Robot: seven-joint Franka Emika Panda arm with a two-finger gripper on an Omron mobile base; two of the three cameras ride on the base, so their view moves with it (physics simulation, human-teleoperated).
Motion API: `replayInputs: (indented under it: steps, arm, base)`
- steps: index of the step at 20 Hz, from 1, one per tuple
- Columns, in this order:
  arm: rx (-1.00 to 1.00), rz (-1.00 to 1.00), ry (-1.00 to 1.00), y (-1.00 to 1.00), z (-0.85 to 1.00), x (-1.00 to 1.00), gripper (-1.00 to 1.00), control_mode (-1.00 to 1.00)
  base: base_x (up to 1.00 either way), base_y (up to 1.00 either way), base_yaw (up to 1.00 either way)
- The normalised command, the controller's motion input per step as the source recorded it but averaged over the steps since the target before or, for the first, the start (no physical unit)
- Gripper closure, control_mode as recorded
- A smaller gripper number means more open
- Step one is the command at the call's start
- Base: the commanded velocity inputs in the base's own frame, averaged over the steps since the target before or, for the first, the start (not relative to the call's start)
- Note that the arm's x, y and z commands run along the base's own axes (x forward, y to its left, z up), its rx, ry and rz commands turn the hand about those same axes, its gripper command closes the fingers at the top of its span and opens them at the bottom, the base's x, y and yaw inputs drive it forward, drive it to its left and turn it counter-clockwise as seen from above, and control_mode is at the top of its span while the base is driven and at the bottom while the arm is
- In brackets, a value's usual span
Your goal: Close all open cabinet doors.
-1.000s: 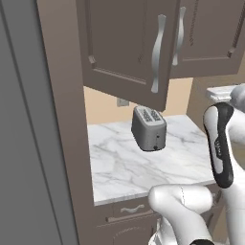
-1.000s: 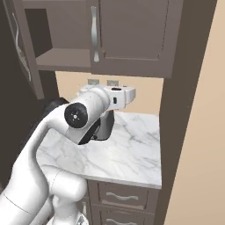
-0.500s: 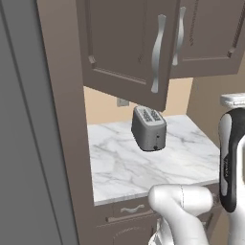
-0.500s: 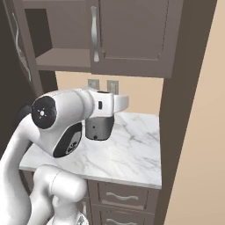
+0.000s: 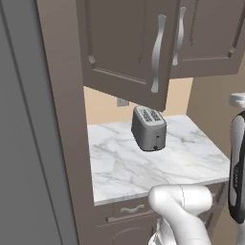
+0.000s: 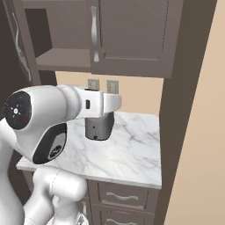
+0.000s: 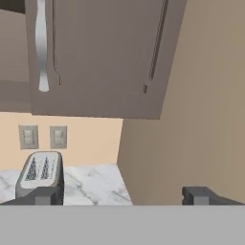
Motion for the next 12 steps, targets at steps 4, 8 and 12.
replayInputs:
  steps: [4, 8, 12]
  arm:
    - [0.0, -0.06, 0.0, 0.4, 0.0, -0.42, -1.0, -1.0]
    - [0.0, -0.06, -0.09, 0.47, 0.0, -0.53, -1.0, -1.0]
    - [0.0, -0.06, -0.18, 0.42, 0.0, -0.49, -1.0, -1.0]
  base:
    - [0.0, 0.0, 0.0]
    - [0.0, 0.0, 0.0]
    - [0.0, 0.0, 0.0]
